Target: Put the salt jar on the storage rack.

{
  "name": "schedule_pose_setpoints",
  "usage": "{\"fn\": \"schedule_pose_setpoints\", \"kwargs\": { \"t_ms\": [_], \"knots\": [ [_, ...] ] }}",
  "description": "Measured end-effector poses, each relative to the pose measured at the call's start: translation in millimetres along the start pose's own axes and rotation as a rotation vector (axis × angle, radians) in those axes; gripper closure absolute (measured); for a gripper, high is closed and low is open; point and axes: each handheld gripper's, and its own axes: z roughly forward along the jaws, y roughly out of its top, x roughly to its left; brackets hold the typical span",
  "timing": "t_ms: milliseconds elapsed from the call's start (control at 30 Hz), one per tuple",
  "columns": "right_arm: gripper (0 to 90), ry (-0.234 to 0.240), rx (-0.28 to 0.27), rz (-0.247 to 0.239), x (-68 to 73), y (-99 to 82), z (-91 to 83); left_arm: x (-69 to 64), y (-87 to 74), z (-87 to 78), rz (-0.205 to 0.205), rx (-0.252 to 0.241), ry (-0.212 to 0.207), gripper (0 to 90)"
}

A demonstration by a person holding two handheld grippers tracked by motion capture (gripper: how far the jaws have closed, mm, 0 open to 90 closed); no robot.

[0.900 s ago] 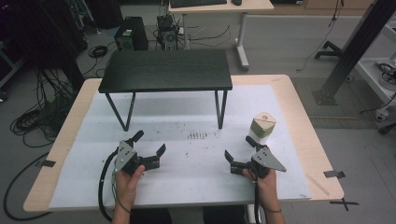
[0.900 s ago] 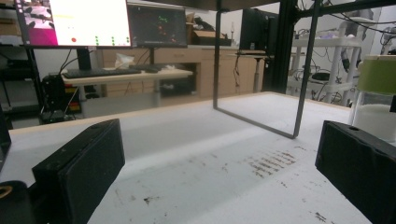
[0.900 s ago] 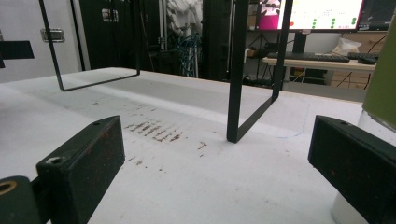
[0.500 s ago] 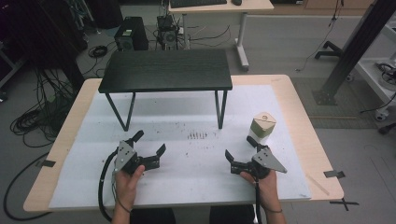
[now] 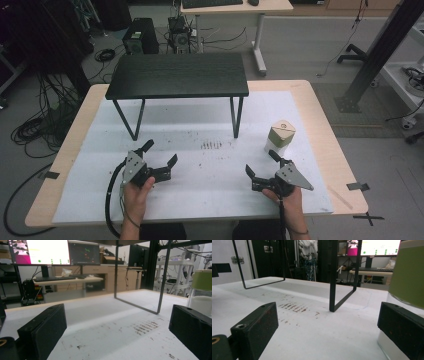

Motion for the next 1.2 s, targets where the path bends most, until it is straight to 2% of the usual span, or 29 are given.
{"fn": "schedule_pose_setpoints", "kwargs": {
  "t_ms": [133, 300, 567, 1200],
  "knots": [
    [3.0, -0.015, -0.007, 0.018, -3.4, -0.5, -7.7, 0.0, 0.0, 0.0, -0.001, 0.0, 0.0, 1.8],
    [3.0, -0.025, 0.001, 0.014, -7.3, -0.7, -15.9, 0.0, 0.0, 0.0, 0.001, 0.0, -0.001, 1.8],
    [3.3, -0.067, -0.002, 0.028, -20.5, -1.2, -31.2, 0.0, 0.0, 0.0, 0.0, 0.0, 0.0, 1.8],
    [3.4, -0.125, 0.03, 0.038, -43.7, 0.0, -40.6, 0.0, 0.0, 0.0, 0.001, -0.001, 0.0, 1.7]
  ]
}}
